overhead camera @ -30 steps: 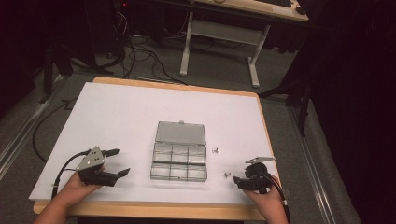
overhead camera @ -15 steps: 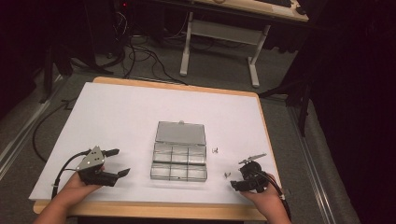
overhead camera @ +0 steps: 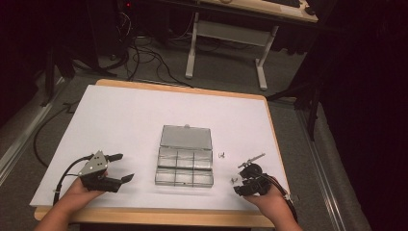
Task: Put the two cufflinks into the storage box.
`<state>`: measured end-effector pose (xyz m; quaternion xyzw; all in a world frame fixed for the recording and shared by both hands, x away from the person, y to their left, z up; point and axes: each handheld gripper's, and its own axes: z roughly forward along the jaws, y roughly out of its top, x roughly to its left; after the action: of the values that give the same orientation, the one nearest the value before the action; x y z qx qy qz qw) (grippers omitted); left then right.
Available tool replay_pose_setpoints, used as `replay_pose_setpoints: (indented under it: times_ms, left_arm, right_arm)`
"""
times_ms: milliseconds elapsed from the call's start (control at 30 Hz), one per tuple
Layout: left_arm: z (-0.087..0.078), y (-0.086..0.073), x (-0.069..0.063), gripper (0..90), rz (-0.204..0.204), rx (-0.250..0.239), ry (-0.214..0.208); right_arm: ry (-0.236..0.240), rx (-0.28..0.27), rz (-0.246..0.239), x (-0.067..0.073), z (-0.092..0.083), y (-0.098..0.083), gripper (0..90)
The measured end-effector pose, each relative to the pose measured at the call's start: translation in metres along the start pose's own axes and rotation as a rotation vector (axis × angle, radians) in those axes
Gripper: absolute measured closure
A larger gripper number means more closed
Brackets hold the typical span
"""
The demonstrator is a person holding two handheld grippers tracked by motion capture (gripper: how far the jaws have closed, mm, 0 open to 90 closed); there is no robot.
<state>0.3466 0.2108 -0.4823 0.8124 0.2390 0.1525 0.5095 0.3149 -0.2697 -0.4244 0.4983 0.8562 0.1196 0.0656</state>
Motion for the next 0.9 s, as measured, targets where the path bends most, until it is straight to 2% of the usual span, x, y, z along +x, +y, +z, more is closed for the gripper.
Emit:
replay_pose_setpoints:
  times_ms: [67, 333, 500, 667, 900]
  left_arm:
    - [0.0, 0.0, 0.0, 16.5, 0.001, 0.0, 0.0]
    - [0.0, 0.0, 0.0, 16.5, -0.001, -0.001, -0.005]
    - [0.0, 0.0, 0.0, 16.6, 0.0, -0.001, -0.006]
    - [0.0, 0.0, 0.0, 16.7, 0.004, 0.0, -0.003]
    - [0.0, 0.0, 0.0, 16.6, 0.004, 0.001, -0.006]
  right_arm:
    - [0.013, 0.005, -0.012, 0.002, 0.0, 0.004, 59.1]
    - [-0.011, 0.035, -0.039, 0.007, 0.005, 0.019, 68.1]
    - [-0.007, 0.044, -0.053, 0.007, 0.009, 0.026, 72.9]
    - [-0.039, 0.06, -0.075, 0.01, 0.012, 0.034, 78.4]
    - [-0.06, 0.102, -0.089, 0.01, 0.017, 0.041, 82.7]
